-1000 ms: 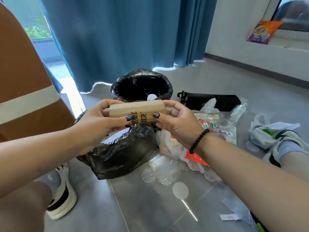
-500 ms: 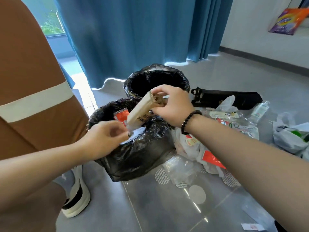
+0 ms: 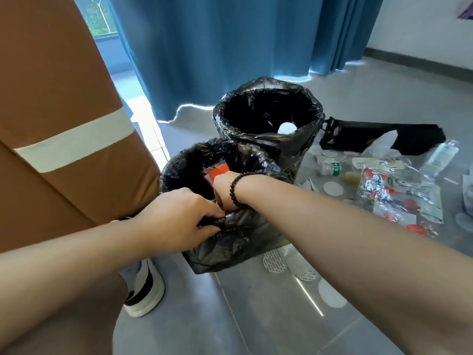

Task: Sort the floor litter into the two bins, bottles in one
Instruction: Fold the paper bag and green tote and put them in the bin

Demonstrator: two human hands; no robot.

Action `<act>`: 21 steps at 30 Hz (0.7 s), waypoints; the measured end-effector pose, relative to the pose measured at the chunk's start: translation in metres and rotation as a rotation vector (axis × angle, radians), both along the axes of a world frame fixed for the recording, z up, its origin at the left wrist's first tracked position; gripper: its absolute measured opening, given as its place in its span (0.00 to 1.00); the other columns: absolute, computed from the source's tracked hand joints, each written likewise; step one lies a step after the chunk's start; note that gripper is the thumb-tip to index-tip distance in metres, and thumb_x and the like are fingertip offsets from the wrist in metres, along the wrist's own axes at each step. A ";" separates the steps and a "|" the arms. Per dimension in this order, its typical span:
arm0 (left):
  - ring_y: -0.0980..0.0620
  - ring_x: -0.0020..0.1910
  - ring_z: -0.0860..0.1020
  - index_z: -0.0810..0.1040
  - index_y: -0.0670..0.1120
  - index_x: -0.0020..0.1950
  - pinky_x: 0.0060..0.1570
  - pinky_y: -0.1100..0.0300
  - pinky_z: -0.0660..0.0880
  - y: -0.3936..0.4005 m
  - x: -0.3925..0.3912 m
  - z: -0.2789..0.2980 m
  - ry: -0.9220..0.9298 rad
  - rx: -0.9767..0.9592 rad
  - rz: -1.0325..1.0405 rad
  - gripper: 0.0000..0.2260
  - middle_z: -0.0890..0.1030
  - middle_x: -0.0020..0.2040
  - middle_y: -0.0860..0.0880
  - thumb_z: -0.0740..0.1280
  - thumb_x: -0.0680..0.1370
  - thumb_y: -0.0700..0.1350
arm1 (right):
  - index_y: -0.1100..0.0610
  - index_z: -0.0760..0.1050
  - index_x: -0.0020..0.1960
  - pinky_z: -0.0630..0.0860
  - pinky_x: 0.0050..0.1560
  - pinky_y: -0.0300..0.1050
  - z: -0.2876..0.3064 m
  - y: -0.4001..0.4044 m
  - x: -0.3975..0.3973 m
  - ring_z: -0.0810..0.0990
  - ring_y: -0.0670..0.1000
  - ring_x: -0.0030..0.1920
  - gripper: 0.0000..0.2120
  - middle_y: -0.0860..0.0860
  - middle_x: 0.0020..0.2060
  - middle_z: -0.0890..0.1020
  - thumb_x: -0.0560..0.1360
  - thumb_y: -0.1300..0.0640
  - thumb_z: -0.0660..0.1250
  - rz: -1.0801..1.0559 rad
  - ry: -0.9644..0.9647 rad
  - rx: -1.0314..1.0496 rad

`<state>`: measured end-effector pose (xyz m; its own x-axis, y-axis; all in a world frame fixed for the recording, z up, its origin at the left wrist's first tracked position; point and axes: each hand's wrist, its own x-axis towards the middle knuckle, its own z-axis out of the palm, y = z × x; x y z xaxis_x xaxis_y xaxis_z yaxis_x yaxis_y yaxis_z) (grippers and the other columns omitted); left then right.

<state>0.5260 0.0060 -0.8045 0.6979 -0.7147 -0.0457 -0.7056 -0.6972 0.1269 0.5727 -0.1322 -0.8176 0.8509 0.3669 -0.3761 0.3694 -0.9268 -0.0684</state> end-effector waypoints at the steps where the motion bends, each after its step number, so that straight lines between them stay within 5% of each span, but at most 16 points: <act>1: 0.57 0.53 0.80 0.79 0.58 0.61 0.52 0.56 0.77 0.001 0.000 0.000 0.007 0.001 0.000 0.13 0.83 0.54 0.59 0.68 0.76 0.52 | 0.57 0.72 0.65 0.72 0.42 0.38 0.001 -0.001 0.001 0.74 0.51 0.49 0.15 0.53 0.60 0.76 0.79 0.59 0.62 0.008 -0.003 -0.003; 5: 0.55 0.48 0.79 0.79 0.55 0.56 0.47 0.58 0.76 0.007 -0.003 -0.004 0.007 0.008 -0.005 0.08 0.82 0.47 0.59 0.66 0.77 0.52 | 0.60 0.76 0.62 0.75 0.59 0.44 0.008 -0.019 0.000 0.78 0.54 0.57 0.15 0.56 0.60 0.79 0.76 0.63 0.61 -0.057 -0.099 0.110; 8: 0.53 0.46 0.76 0.71 0.53 0.53 0.43 0.61 0.72 0.009 -0.007 -0.010 -0.008 0.051 -0.008 0.06 0.77 0.44 0.57 0.62 0.79 0.53 | 0.60 0.83 0.49 0.76 0.56 0.46 0.006 -0.041 -0.008 0.80 0.55 0.53 0.11 0.57 0.50 0.83 0.72 0.65 0.63 -0.156 -0.311 0.326; 13: 0.53 0.46 0.76 0.74 0.50 0.58 0.45 0.60 0.73 0.013 -0.015 -0.013 -0.083 0.044 -0.025 0.14 0.77 0.45 0.55 0.60 0.78 0.56 | 0.61 0.82 0.43 0.73 0.56 0.46 0.003 -0.097 -0.065 0.79 0.54 0.49 0.09 0.55 0.46 0.82 0.68 0.68 0.65 -0.165 -0.631 0.654; 17: 0.51 0.53 0.78 0.73 0.48 0.63 0.52 0.54 0.78 0.001 -0.027 -0.012 -0.212 0.030 -0.107 0.25 0.79 0.55 0.52 0.54 0.73 0.60 | 0.57 0.80 0.45 0.69 0.58 0.39 -0.006 -0.167 -0.127 0.76 0.51 0.55 0.07 0.53 0.54 0.78 0.71 0.64 0.65 -0.261 -0.548 0.480; 21: 0.49 0.63 0.70 0.70 0.47 0.66 0.63 0.54 0.70 -0.034 -0.050 -0.014 -0.314 -0.011 -0.285 0.26 0.70 0.66 0.48 0.69 0.70 0.52 | 0.52 0.77 0.49 0.70 0.59 0.44 -0.021 -0.251 -0.180 0.72 0.53 0.62 0.07 0.52 0.59 0.72 0.71 0.59 0.66 -0.569 -0.290 0.262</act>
<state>0.4765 -0.0276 -0.8188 0.4513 -0.8803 0.1461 -0.8755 -0.4685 -0.1187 0.3926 -0.3829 -0.8385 0.9909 -0.1186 -0.0636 -0.1320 -0.9483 -0.2887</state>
